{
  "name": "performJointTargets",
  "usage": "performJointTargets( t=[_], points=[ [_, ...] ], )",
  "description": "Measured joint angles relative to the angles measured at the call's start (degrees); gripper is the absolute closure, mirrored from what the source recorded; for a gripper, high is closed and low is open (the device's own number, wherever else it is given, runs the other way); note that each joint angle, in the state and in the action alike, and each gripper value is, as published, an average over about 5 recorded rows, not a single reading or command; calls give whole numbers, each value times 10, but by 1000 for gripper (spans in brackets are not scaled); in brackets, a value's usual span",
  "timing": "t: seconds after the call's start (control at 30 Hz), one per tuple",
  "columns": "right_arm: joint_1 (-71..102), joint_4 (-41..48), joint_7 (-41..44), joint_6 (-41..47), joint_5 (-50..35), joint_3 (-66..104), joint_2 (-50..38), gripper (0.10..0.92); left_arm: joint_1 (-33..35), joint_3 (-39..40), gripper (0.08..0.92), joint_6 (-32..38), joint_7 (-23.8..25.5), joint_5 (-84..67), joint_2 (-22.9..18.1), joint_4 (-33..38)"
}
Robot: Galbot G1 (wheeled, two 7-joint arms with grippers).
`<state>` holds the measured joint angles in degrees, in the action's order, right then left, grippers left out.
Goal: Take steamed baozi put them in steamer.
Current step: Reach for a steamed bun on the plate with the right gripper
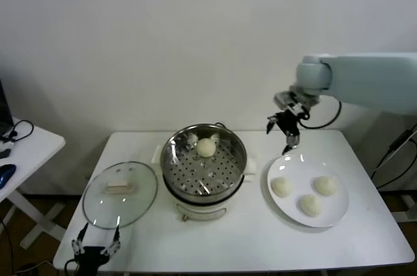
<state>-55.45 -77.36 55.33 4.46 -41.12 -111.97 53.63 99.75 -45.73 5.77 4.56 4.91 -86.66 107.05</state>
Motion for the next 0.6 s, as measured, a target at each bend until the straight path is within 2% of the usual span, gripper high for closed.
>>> performJointTargets(
  t=[0.6],
  points=[
    [162,20,-49,101,51,63,-44,203,0,-10,177,6,1,1,-4,-10]
  ],
)
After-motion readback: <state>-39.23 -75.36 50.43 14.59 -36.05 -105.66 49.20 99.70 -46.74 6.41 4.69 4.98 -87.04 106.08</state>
